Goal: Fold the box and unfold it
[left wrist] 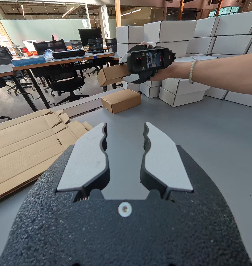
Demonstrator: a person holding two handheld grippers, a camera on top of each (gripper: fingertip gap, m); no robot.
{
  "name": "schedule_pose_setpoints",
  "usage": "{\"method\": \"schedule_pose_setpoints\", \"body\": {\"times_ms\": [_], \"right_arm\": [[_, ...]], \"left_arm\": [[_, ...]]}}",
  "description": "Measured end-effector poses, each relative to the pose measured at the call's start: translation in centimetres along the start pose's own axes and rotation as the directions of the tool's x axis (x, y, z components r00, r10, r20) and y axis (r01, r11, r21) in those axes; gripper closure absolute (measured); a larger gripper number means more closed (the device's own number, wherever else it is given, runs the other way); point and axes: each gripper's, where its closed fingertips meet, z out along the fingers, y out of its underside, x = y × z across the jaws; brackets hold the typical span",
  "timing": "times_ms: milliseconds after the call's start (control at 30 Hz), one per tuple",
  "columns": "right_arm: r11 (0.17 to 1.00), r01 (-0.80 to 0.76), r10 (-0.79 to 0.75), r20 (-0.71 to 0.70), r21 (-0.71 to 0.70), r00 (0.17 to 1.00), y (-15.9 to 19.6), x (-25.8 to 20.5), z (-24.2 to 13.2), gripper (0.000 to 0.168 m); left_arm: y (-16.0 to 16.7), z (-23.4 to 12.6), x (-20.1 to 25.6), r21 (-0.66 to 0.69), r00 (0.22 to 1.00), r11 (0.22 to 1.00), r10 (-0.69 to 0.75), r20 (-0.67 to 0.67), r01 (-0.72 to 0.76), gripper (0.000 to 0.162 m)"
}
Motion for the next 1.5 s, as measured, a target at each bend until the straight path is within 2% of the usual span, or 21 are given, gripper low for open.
{"method": "schedule_pose_setpoints", "body": {"times_ms": [200,433,600,700,900,1067,1233,1333,1500], "right_arm": [[1.000,-0.016,0.016,0.025,-0.006,1.000,1.0,-3.1,2.6,0.122],[0.999,0.047,-0.047,-0.015,0.019,0.999,0.9,-4.8,2.8,0.122],[0.995,0.067,-0.073,0.085,0.069,0.994,0.4,-7.1,2.4,0.120],[0.996,0.016,-0.027,0.124,0.091,0.992,0.5,-7.3,2.1,0.120],[0.989,-0.099,0.060,0.305,0.114,0.950,0.6,-8.0,1.2,0.121],[0.988,-0.123,0.082,0.351,0.097,0.933,1.1,-7.9,0.7,0.114],[0.953,-0.282,0.240,0.294,0.110,0.925,-0.5,-5.2,-2.2,0.109],[0.916,-0.367,0.292,0.356,0.162,0.888,-2.6,-5.0,-5.5,0.110],[0.849,-0.492,0.329,0.535,0.194,0.778,-4.9,-7.4,-11.5,0.111]], "left_arm": [[1.6,1.0,0.6,-0.050,0.999,0.998,0.023,-0.030,-0.025,0.114],[2.7,1.6,0.7,-0.068,0.998,0.998,-0.012,-0.058,0.008,0.115],[3.2,1.8,0.8,-0.081,0.998,0.997,-0.019,-0.068,0.014,0.114],[3.4,1.7,0.7,-0.090,0.998,0.996,-0.021,-0.067,0.015,0.115],[3.7,1.6,0.4,-0.084,0.996,0.995,-0.058,-0.075,0.052,0.115],[4.3,1.5,-0.7,-0.106,0.999,0.994,-0.022,-0.024,0.020,0.115],[6.0,0.9,-6.1,-0.222,0.972,0.969,0.153,0.177,-0.112,0.114],[6.9,1.6,-8.5,-0.303,0.960,0.937,0.229,0.158,-0.174,0.112],[6.7,3.3,-13.4,-0.407,0.966,0.892,0.247,0.074,-0.197,0.102]]}}
